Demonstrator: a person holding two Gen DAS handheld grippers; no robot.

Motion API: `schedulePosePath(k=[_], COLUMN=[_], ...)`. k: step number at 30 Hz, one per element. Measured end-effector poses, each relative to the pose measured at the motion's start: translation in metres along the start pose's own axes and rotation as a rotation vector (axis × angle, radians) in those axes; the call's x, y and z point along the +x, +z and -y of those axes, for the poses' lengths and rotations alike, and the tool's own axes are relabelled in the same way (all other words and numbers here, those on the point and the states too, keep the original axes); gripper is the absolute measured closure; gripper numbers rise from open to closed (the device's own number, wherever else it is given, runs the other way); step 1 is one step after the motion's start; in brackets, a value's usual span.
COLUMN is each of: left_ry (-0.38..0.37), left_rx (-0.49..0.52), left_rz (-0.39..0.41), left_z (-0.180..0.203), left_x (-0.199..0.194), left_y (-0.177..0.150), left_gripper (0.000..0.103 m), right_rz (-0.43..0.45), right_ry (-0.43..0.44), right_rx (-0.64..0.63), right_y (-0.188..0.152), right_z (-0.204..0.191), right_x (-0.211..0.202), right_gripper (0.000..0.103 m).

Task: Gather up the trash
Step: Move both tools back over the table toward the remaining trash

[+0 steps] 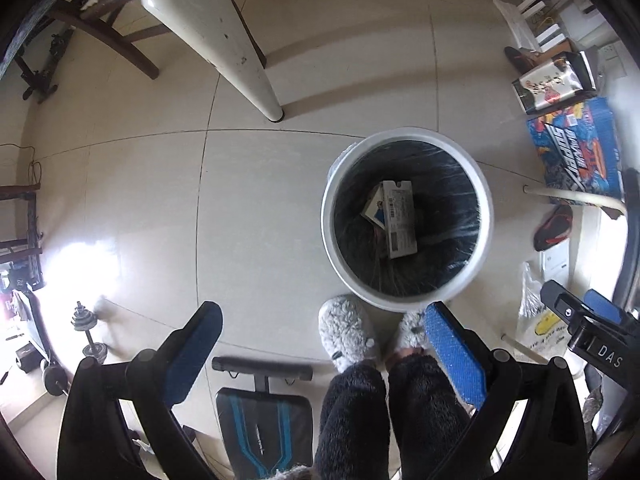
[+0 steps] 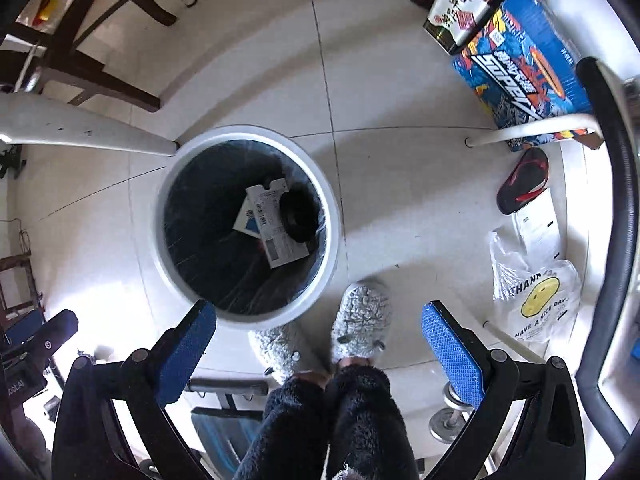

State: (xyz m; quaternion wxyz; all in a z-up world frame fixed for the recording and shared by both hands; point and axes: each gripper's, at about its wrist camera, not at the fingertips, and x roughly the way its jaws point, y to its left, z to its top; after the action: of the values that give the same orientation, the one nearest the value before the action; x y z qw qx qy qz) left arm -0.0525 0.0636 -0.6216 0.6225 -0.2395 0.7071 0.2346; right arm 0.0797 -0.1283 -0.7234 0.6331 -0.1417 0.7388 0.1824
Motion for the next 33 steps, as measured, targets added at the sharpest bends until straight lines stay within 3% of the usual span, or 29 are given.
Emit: schedulePosePath(k=[10,17,21,25,33], left_ry=[0.007,0.002,0.0,0.008,-0.004], left_rx=[0.026,0.048,0.05,0.049,0.07], left_rz=[0.001,0.056,0.127,0.23,0.401], left_z=[-0.003,-0.009,-0.014,-0.014,0.015], left_x=[-0.091,-0.175,-0.226,-0.28,-0.372], left_y=[-0.033,-0.054,-0.057,-0.054,-0.001], left_gripper=[0.0,0.0,0.0,0.0,0.0], right_rz=[0.044,0.082,0.125,0.229,0.406], right_ry=[0.01,0.042,0.053,0.047,0.083], right_rx=[-0.034,-0.041,-0.044,-0.051,-0.021], right_y=[-0.035,-0.059,-0.069,-0.073,-0.044], right_z=[-0.013,-0.025,-0.032,-0.038,-0.033], right_x=[-0.11,-0.204,-0.264,-0.338,-0.463], right_gripper=[0.0,0.0,0.0,0.0,0.0])
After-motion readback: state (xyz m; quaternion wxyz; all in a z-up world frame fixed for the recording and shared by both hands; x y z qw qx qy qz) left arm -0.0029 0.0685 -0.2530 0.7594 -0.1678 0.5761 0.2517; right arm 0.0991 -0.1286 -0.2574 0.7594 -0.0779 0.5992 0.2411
